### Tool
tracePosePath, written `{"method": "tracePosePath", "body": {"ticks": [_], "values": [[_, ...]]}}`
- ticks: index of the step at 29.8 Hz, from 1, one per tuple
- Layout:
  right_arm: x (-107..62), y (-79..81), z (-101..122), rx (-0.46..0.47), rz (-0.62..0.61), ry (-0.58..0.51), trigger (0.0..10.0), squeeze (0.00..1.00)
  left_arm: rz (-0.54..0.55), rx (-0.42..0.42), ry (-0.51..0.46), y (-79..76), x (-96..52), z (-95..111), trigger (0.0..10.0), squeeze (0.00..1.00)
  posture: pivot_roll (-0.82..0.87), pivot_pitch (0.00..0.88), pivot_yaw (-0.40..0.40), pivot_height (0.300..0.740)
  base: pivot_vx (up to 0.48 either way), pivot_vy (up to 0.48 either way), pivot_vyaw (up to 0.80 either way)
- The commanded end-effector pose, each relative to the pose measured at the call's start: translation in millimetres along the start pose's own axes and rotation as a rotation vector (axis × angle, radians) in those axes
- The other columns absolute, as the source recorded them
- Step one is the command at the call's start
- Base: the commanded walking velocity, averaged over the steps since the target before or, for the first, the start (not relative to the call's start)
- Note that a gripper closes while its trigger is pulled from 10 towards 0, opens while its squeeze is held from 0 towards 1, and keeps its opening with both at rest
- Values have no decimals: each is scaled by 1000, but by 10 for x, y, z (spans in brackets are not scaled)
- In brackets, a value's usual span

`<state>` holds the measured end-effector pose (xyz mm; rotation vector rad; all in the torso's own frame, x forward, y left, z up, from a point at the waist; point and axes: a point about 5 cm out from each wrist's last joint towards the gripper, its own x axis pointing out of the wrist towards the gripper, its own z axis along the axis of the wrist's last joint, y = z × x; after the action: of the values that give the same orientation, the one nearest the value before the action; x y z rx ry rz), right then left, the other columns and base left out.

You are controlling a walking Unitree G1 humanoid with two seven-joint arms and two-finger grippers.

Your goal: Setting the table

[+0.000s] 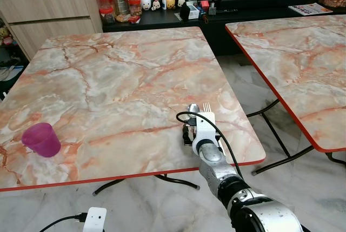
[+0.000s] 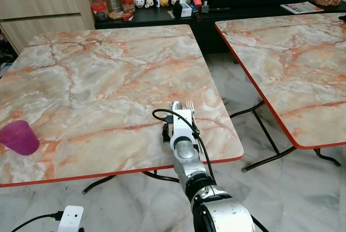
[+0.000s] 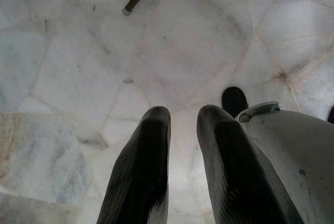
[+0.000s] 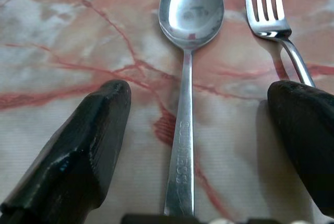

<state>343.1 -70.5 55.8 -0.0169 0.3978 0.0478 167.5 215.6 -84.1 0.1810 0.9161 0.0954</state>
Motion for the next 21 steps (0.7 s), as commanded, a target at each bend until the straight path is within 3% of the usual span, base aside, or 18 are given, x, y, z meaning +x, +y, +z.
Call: {"method": "tracePosePath", "body": {"ticks": [1, 2, 3, 4, 21], "values": [[2, 146, 92, 16, 38, -7, 10000, 0, 4, 9, 24, -1, -10, -55, 10000, 0, 22, 43, 16, 740, 0, 0, 0], [3, 149, 98, 21, 42, -10, 10000, 0, 4, 8, 24, -5, -11, -58, 10000, 0, 23, 42, 14, 740, 0, 0, 0], [4, 148, 104, 21, 40, -11, 4314, 0, 4, 8, 24, -6, -10, -55, 10000, 0, 24, 41, 13, 740, 0, 0, 0], [6, 145, 110, 18, 38, -12, 0, 0, 3, 8, 23, -9, -10, -52, 10000, 0, 24, 42, 12, 740, 0, 0, 0], [19, 82, 122, 15, 13, -14, 0, 0, -17, 11, 35, -34, -11, -68, 10000, 0, 12, 49, 14, 740, 0, 0, 0]]}}
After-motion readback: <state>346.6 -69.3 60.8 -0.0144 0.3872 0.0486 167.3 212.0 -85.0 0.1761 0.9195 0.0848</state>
